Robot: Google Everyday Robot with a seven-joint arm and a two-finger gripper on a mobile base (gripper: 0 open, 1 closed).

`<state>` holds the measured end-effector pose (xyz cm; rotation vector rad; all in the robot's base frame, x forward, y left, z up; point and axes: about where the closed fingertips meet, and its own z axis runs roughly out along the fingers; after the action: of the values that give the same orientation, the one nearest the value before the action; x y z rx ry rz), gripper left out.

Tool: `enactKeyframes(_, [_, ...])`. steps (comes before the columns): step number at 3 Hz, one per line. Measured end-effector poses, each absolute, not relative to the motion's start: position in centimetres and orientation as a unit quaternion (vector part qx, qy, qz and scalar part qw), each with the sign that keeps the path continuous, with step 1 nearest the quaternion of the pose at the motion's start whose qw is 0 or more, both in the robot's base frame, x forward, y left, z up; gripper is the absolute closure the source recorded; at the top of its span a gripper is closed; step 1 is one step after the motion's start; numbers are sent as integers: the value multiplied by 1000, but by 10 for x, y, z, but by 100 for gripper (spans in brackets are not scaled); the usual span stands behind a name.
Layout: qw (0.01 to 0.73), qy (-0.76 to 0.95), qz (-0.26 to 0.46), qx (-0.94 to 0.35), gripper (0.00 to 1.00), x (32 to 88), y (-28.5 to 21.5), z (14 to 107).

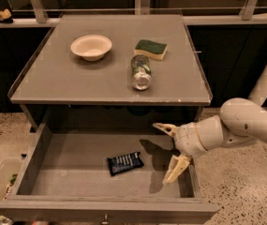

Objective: Pick rxbar blueberry from top drawer and place on counter

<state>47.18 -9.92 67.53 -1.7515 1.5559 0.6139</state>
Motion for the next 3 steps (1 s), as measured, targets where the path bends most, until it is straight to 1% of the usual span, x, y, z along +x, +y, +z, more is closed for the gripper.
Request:
enactKeyframes(1, [331,607,215,-690,0,479,-88,677])
enactKeyframes(2, [326,591,217,-705,0,476,-50,669])
enactKeyframes(3, [326,591,217,-705,0,477,-51,668])
